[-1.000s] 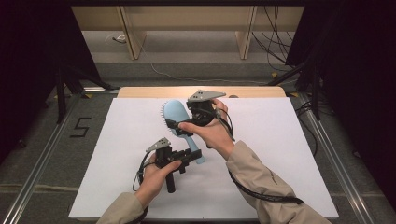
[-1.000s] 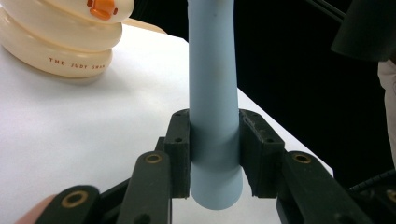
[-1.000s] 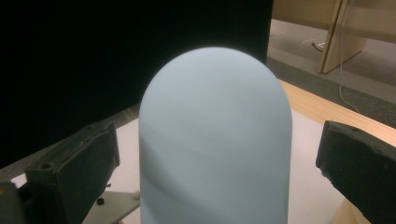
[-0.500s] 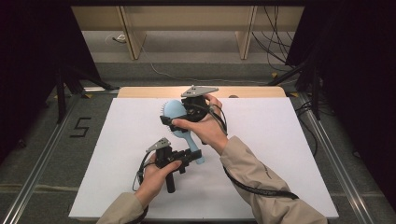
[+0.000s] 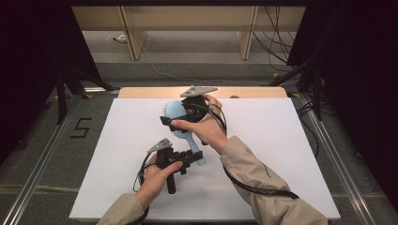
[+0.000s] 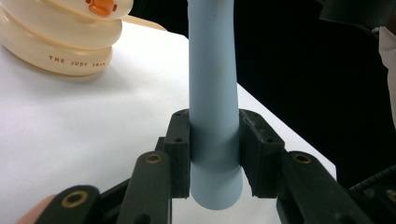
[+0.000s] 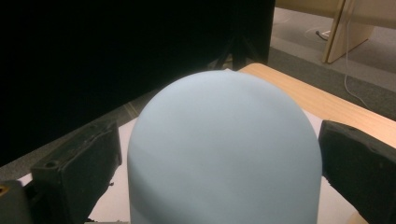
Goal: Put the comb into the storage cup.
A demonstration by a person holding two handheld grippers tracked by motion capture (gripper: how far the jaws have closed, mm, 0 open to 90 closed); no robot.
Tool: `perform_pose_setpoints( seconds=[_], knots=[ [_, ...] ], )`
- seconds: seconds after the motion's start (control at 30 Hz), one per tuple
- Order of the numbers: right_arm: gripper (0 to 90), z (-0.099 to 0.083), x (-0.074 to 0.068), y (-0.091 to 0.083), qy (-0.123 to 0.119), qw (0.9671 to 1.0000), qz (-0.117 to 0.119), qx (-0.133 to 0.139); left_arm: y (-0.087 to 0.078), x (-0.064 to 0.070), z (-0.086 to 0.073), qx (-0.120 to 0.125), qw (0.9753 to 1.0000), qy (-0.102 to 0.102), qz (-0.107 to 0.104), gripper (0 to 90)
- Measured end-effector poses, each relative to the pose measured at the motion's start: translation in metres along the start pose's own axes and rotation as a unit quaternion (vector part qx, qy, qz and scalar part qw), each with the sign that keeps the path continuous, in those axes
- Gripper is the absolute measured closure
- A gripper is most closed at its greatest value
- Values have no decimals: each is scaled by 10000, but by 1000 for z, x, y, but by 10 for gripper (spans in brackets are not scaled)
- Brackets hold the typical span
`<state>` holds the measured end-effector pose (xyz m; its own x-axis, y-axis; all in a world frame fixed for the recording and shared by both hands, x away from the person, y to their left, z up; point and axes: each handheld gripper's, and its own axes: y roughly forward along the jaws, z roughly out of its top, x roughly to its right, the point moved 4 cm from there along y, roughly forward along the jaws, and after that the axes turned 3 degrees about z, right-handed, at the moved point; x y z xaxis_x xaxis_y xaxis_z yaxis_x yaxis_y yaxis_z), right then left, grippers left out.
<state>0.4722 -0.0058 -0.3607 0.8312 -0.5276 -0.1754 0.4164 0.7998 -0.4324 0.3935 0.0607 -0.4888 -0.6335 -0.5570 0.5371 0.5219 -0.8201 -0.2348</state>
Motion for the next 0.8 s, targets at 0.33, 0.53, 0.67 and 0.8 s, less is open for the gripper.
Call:
perform_pose_setpoints(
  seconds=[0.33,0.53,0.67,0.8],
  knots=[
    [137,0,0,0,100,9999,-88,-7,0,0,0,-6,10000,17,20,657],
    [199,-1,1,-1,201,9998,-72,-13,0,0,0,-18,10000,13,36,656],
    [201,-1,0,-2,197,9998,-55,-30,0,-1,-1,-27,10000,46,53,656],
    [204,-1,-1,-2,195,9998,-68,-24,0,-1,-1,-34,10000,70,61,656]
  ],
)
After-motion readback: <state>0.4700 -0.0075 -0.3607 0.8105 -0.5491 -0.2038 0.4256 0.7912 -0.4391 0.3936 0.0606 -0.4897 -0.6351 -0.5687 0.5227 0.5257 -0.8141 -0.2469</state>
